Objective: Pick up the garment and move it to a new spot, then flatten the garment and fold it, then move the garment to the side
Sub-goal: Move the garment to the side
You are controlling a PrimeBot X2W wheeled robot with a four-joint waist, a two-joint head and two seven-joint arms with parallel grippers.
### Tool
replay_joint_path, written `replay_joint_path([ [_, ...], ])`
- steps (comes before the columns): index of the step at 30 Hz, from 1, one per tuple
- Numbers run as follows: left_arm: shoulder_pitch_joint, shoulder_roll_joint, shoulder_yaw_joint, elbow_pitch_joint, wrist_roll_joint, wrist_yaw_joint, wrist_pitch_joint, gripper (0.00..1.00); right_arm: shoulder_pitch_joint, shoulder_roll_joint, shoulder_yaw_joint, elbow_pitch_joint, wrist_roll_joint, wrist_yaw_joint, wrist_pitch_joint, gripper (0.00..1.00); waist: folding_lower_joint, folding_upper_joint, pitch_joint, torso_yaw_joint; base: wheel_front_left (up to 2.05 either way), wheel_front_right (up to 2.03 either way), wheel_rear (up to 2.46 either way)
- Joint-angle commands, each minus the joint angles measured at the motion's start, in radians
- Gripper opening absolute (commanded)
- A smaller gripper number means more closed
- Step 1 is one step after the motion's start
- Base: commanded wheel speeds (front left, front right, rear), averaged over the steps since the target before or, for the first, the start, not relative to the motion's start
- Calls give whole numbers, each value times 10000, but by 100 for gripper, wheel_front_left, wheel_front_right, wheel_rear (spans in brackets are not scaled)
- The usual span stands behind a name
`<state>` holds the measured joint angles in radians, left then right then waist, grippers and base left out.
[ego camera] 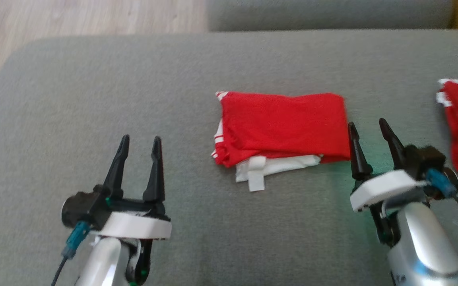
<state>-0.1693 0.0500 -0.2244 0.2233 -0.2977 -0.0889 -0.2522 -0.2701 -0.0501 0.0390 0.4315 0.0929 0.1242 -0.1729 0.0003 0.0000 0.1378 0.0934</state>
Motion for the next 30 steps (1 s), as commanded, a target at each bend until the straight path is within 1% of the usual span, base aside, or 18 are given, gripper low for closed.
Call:
replay_joint_path([
  [1, -426, 6, 191, -327, -36, 13, -95, 100, -511, -1, 179, 42, -99, 65, 155, 100, -3, 0, 441, 412, 0, 0, 0],
  [2, -426, 6, 191, -327, -36, 13, -95, 100, -511, -1, 179, 42, -99, 65, 155, 100, -3, 0, 441, 412, 0, 0, 0],
  [9, -764, 4, -181, -274, -223, 144, -95, 100, -1643, -1, -425, 2109, -45, 65, 698, 100, -3, 0, 818, 932, 0, 0, 0],
  [13, -822, 4, -196, -281, -251, 194, -95, 100, -2064, -1, -335, 3206, 18, 65, 862, 100, -3, 0, 875, 1053, 0, 0, 0],
  [18, -906, 4, -180, -344, -253, 227, -95, 100, -2436, -1, 224, 4318, 157, 65, 1115, 100, -3, 0, 933, 1079, 0, 0, 0],
  [19, -920, 4, -181, -347, -248, 232, -95, 100, -2501, -1, 278, 4481, 203, 65, 1117, 62, -3, 0, 926, 1075, 0, 0, 0],
  [20, -931, 4, -180, -349, -243, 237, -95, 100, -2562, -1, 320, 4619, 235, 65, 1083, 0, -3, 0, 913, 1066, 0, 0, 0],
  [23, -922, 3, -157, -355, -221, 253, -95, 100, -2728, -1, 512, 4904, 335, 65, 820, 0, -3, 0, 827, 993, 0, 0, 0],
  [25, -854, 3, -108, -337, -191, 253, -95, 100, -2874, -1, 662, 5017, 129, 65, 415, 0, -3, 0, 651, 843, 0, 0, 0],
  [30, -707, 3, -67, -294, -173, 225, -95, 100, -3022, -21, 517, 4865, -1046, 65, -175, 0, -3, 0, 215, 490, 0, 0, 0],
])
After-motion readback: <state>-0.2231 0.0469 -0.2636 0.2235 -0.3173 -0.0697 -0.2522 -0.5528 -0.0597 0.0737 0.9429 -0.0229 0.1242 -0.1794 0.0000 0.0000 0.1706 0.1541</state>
